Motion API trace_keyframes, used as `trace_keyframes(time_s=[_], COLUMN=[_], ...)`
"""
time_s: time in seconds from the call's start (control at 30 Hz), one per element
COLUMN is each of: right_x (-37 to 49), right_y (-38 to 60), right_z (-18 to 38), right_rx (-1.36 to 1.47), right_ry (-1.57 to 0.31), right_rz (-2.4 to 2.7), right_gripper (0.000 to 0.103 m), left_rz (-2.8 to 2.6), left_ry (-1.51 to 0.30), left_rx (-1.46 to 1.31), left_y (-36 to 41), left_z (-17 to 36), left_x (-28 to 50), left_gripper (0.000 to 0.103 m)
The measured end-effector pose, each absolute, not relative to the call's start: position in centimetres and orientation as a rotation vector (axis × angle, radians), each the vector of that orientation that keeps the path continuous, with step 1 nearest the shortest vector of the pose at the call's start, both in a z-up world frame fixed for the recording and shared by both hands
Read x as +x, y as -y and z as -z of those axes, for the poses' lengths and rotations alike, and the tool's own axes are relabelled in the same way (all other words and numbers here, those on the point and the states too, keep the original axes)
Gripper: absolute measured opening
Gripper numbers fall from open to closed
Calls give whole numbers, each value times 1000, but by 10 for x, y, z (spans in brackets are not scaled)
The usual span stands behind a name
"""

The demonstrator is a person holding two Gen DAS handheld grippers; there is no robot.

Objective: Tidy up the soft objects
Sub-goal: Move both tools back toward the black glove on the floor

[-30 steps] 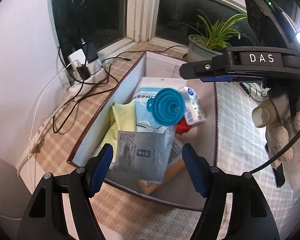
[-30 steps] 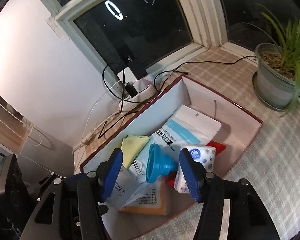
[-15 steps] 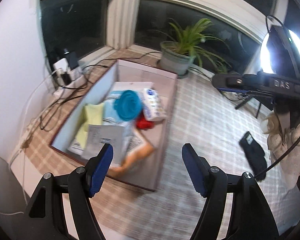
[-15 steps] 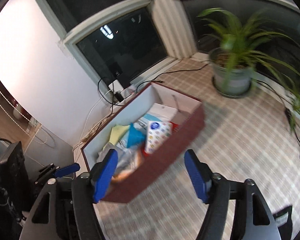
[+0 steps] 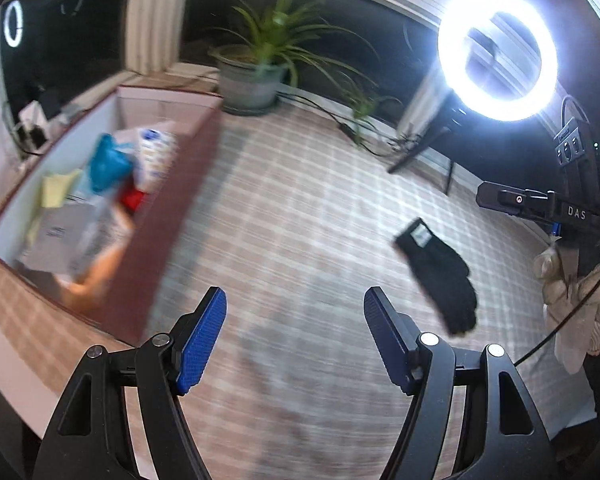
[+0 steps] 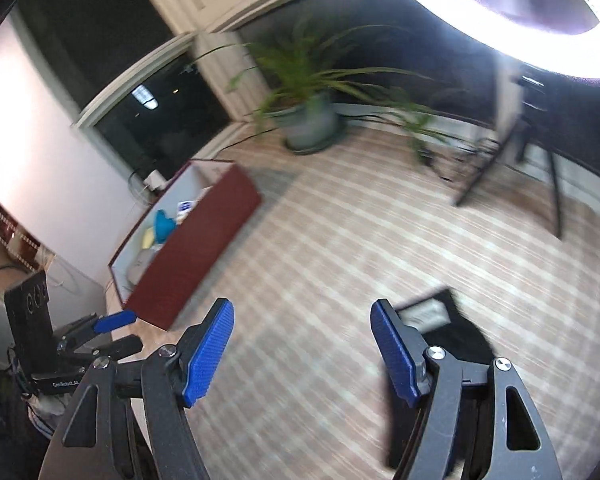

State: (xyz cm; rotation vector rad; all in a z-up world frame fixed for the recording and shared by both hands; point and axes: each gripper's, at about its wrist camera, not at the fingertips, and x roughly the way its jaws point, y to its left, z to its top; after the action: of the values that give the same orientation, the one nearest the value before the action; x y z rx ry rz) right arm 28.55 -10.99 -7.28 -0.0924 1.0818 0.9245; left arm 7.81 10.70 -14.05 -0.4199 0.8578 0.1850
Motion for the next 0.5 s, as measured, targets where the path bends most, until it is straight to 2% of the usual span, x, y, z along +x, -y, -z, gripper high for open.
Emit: trace_keyframes(time_s=[0.2,0.5], right_x=[312,340], right_y=[175,213], right_z=[88,124], right_rx=[-76,-113], right_ry=[-1137,-1238], right_rz=[-841,-814], right_gripper=[67,67], left_rz=[-114,-7], left_ry=[-887,-951], left_rx=[-432,-449], left_y=[-59,18], left_z=[151,179], left_x=[100,147], left_gripper=[71,71])
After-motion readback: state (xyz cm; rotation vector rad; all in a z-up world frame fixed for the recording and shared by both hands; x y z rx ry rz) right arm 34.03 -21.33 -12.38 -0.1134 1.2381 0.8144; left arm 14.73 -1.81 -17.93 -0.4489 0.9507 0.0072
